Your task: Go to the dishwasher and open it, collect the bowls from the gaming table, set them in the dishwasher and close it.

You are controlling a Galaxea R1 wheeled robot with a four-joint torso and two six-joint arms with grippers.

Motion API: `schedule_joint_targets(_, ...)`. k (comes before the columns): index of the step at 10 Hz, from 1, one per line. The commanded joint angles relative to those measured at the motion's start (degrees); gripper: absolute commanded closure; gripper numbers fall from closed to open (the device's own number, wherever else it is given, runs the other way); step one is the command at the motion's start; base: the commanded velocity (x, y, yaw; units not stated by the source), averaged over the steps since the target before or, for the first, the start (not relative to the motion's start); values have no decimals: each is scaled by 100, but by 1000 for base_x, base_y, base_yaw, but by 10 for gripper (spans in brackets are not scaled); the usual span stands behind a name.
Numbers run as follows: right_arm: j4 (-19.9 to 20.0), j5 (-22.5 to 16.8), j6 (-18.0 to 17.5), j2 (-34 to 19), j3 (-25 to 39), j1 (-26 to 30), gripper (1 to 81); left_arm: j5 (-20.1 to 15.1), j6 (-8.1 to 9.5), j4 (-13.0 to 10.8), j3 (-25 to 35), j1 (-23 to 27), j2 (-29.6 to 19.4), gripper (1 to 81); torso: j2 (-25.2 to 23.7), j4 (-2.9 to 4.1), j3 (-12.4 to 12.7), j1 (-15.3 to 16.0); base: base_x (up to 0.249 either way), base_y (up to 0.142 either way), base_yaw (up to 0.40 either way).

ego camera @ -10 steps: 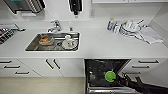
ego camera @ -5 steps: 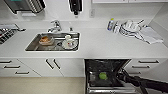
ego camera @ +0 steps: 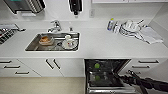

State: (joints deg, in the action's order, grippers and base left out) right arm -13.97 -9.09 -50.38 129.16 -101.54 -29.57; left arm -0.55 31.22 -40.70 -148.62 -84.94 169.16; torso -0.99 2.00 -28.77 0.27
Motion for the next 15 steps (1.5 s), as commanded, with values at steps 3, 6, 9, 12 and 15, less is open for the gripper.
schedule_joint_targets(3,-88,-787,634,-943,663,-1502,10,-314,16,27,-370,-36,163,10,0,0,0,0,0,0,0)
schedule_joint_targets(6,-97,-621,925,-292,13,-2522,10,-297,16,36,-361,9,92,10,-573,0,0,369,0,0,0)
schedule_joint_targets(9,-124,21,1066,261,-619,-3375,10,-297,16,80,-370,104,40,10,-814,0,0,511,0,0,0)
schedule_joint_targets(12,-247,521,1189,499,-814,-3938,10,-288,-2,54,-361,131,40,10,-1401,0,2,879,0,0,0)
schedule_joint_targets(15,-431,750,1189,833,-1121,-4430,10,-95,-2,63,-361,131,40,10,-1976,0,7,1237,0,0,0)
